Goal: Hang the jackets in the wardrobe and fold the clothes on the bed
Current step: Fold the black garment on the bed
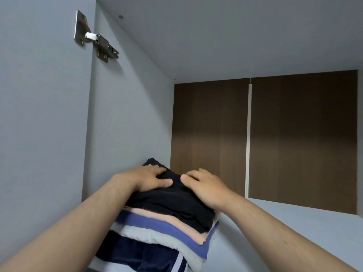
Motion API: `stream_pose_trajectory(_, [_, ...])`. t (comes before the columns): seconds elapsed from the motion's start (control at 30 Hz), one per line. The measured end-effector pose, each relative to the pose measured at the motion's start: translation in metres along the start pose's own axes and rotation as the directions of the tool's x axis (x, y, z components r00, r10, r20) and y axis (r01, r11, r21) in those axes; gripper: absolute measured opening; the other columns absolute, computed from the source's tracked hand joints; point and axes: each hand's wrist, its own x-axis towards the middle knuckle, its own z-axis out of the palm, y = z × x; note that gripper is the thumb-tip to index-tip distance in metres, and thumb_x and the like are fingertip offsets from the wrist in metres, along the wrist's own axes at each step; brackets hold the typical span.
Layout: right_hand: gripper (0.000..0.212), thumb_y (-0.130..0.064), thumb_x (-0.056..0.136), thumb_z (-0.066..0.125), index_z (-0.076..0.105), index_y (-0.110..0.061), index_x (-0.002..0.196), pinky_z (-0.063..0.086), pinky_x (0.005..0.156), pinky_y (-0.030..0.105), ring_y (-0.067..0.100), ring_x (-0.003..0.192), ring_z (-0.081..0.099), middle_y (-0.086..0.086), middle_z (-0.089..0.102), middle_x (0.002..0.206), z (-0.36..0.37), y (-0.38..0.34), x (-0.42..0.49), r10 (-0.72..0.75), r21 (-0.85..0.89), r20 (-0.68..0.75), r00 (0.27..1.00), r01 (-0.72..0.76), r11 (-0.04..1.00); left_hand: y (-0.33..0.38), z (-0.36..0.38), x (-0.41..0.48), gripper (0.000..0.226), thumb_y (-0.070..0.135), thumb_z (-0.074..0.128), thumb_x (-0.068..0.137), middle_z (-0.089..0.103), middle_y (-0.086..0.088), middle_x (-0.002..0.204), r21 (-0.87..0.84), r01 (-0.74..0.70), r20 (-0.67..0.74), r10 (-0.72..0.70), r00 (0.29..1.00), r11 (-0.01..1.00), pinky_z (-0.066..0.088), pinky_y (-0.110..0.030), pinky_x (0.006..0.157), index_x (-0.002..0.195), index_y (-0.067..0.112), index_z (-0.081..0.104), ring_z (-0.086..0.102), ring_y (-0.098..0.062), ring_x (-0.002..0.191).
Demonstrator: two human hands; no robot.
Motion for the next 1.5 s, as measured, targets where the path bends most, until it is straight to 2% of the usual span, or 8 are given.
stream_pose_trajectory(0.2, [0.073,-0.074,0.093,0.021,0.005,-0.043,0.157,-0.001,0.123,0.046,0.023,0.154,-0.006,-0.002,-0.005,0.168,0.043,0.001,-0.028,-0.064,-0.199,0.174,0.983,0.098,0.975,-0.015,0.029,-0.013,0.100,0.093,0.025,0.068,0.013,0.006,0.166,-0.114,-0.001,-0.005,0.001,1.000,0.994,-0.002,-0.036,0.123,0.153,0.041,0.028,0.001,-0.010,0.152])
stream_pose_trajectory(0.47, [0.082,-0.080,0.087,0.025,0.024,-0.036,0.156,0.016,0.122,0.043,0.024,0.152,0.015,0.002,0.017,0.166,0.018,0.017,0.000,0.038,-0.097,0.022,0.999,-0.035,0.995,-0.012,0.027,-0.009,0.085,0.084,0.039,0.081,0.017,0.007,0.165,-0.070,0.035,0.087,-0.029,0.996,0.997,0.005,-0.037,0.122,0.153,0.042,0.026,0.006,-0.012,0.153])
stream_pose_trajectory(0.63, [0.099,-0.084,0.072,0.049,0.022,-0.039,0.156,0.031,0.117,0.035,0.014,0.136,0.043,-0.010,0.041,0.153,0.038,0.040,0.000,0.112,0.318,0.350,0.930,-0.231,0.920,-0.013,0.028,-0.009,0.083,0.084,0.040,0.082,0.018,0.009,0.165,-0.091,0.036,0.077,-0.029,0.997,0.995,0.006,-0.038,0.122,0.152,0.043,0.028,0.007,-0.011,0.152])
stream_pose_trajectory(0.73, [0.096,-0.083,0.074,0.047,0.024,-0.038,0.155,0.033,0.116,0.033,0.011,0.131,0.047,-0.012,0.045,0.148,0.035,0.040,-0.008,0.077,0.327,0.309,0.948,-0.182,0.927,-0.013,0.030,-0.012,0.082,0.084,0.041,0.081,0.020,0.010,0.164,-0.128,0.019,0.039,-0.014,0.999,0.992,0.008,-0.037,0.121,0.151,0.043,0.031,0.008,-0.010,0.152])
stream_pose_trajectory(0.93, [0.103,-0.092,0.071,0.023,0.007,-0.039,0.158,0.013,0.122,0.035,0.012,0.152,0.012,-0.011,0.012,0.166,0.025,0.030,-0.042,0.086,0.069,0.226,0.970,-0.104,0.992,-0.010,0.027,-0.037,0.077,0.086,0.041,0.075,0.048,0.017,0.148,-0.210,0.019,-0.164,-0.054,0.985,0.978,0.035,-0.032,0.110,0.138,0.042,0.051,0.043,-0.009,0.136])
stream_pose_trajectory(1.07, [0.094,-0.089,0.076,0.015,-0.003,-0.043,0.156,0.009,0.122,0.039,0.012,0.153,-0.002,-0.008,0.000,0.167,0.038,0.020,-0.063,0.102,-0.062,0.165,0.981,-0.093,0.994,0.008,0.037,-0.058,0.116,0.102,0.007,0.050,0.029,0.016,0.159,-0.108,-0.039,-0.202,0.016,0.979,0.993,0.010,-0.037,0.120,0.147,0.046,0.038,0.019,-0.008,0.149])
stream_pose_trajectory(1.2, [0.079,-0.078,0.088,0.018,0.007,-0.040,0.156,0.021,0.119,0.033,0.011,0.150,0.015,-0.010,0.015,0.165,0.039,0.017,-0.075,0.088,-0.150,0.052,0.995,-0.079,0.985,0.009,0.050,-0.066,0.126,0.101,-0.009,0.045,0.018,0.015,0.163,-0.063,-0.064,-0.236,0.048,0.971,0.996,0.001,-0.038,0.123,0.153,0.045,0.024,0.007,-0.008,0.151])
stream_pose_trajectory(1.5, [0.056,-0.056,0.098,0.031,0.026,-0.032,0.148,0.045,0.094,0.036,0.022,0.119,0.050,-0.005,0.052,0.136,0.009,0.007,-0.142,-0.034,-0.578,-0.184,0.982,-0.080,0.812,0.039,0.058,-0.127,0.068,0.070,0.034,0.079,0.049,0.028,0.123,-0.384,-0.380,-0.539,0.130,0.832,0.841,0.014,-0.017,0.111,0.130,0.034,0.062,0.036,0.008,0.123])
